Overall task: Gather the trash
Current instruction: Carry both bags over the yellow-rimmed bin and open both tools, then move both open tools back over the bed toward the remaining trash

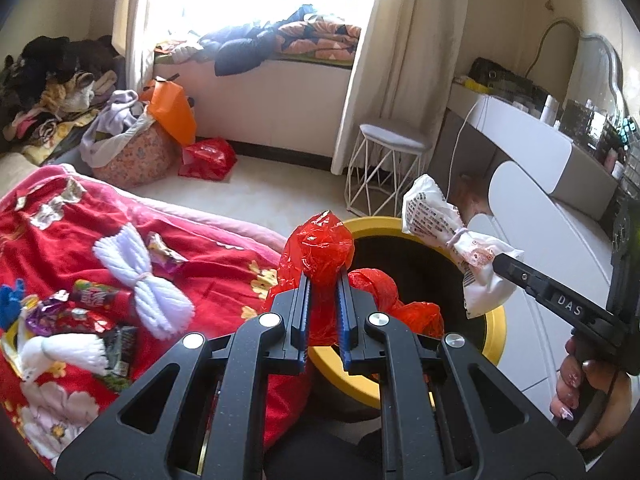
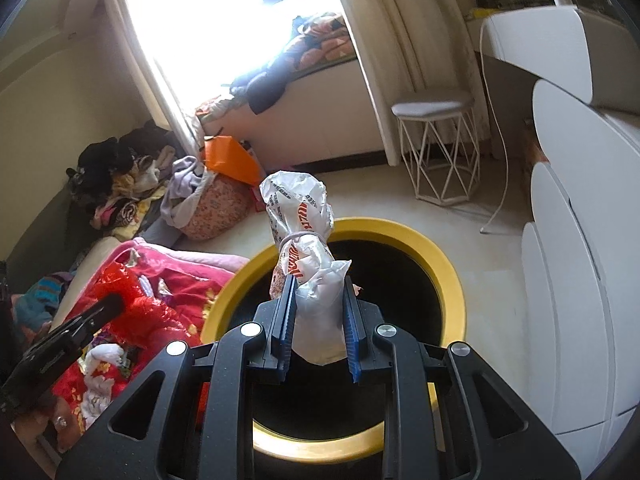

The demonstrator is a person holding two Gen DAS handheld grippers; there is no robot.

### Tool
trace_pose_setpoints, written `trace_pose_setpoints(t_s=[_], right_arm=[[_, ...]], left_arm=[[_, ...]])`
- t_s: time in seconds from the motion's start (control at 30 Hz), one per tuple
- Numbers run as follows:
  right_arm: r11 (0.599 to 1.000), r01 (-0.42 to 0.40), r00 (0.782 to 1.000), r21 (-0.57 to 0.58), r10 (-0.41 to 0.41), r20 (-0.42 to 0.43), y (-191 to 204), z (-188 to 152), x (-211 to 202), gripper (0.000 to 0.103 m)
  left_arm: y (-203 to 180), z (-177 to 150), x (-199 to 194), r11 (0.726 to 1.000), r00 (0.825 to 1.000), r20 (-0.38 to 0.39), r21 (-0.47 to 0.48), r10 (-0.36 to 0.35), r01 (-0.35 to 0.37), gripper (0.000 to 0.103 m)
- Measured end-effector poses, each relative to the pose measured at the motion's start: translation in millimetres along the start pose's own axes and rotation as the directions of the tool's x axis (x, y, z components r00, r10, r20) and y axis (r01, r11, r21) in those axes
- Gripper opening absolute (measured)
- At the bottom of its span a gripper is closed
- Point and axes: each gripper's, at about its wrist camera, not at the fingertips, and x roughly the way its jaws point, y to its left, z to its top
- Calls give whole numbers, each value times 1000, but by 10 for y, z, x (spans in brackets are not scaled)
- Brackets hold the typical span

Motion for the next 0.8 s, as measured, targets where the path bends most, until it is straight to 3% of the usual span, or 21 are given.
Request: trace_pose_setpoints(t_s=[0.1,0.2,0.23,0.27,0.33,0.4,0.47,0.53,0.8], right_arm=[[1000,0,1000,19,0,-15,-52,-5,41,23],[999,4,1000,53,-3,-29,-125,-9,91,32],[997,1,999,71,2,-32,-164,-19,102,40],[997,1,999,83,2,-35,-182,-20,107,41],[996,7,1000,92,-4,-31,-212,-19,101,46],[996,22,1000,91,-20,-19,-206,-3,79,50],[996,28,1000,83,-28,-5,-180,0,56,57],[997,43,999,63,-43,4,-121,1,41,60],[997,24,999,-69,-21,41,276,-43,-55,71]], left_arm=[[-49,-12,126,1000,1000,-21,10,-5,6,8],[-71,-29,253,1000,999,-34,16,-13,13,10],[-74,-34,286,1000,999,-39,17,-15,16,19],[-54,-47,331,1000,999,-51,12,-14,15,35],[-5,-75,330,1000,999,-54,-4,-5,4,55],[76,-100,266,1000,999,-50,-30,-6,5,59],[148,-109,160,999,1000,-29,-40,8,-9,84],[171,-101,72,999,1000,-8,-43,24,-24,92],[366,-152,-315,994,995,57,-76,77,-73,92]])
